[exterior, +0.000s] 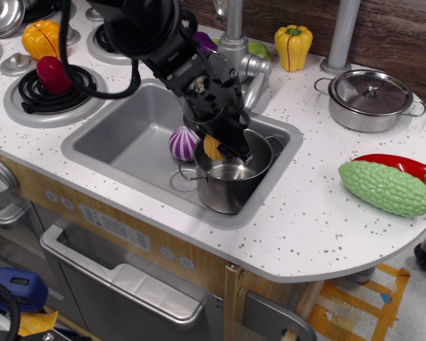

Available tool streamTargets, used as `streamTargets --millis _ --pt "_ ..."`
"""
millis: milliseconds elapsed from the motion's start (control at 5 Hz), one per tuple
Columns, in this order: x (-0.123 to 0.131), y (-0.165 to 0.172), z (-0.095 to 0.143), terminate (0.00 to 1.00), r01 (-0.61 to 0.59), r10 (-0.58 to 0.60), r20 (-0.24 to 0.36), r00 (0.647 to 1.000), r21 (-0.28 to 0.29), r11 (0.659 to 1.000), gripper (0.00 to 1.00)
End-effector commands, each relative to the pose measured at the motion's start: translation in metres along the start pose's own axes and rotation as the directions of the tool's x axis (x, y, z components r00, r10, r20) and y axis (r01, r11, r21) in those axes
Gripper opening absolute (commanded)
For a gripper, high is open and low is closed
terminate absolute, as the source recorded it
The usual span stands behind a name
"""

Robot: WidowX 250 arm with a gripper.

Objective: Put corn in pot which is in sink

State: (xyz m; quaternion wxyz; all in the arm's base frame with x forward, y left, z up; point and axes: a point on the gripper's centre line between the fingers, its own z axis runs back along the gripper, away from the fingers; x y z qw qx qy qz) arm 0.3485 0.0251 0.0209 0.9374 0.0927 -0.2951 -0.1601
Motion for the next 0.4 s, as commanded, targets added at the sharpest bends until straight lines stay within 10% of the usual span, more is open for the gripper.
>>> streamTargets --millis 0,200 --pt "0.0098 0.0079 0.0007 0.0 -0.003 0.003 0.042 0.999 0.014 1.0 1.0" --pt "0.0098 0.0079 0.0007 1.0 -0.003 0.003 0.042 0.999 0.014 1.0 1.0"
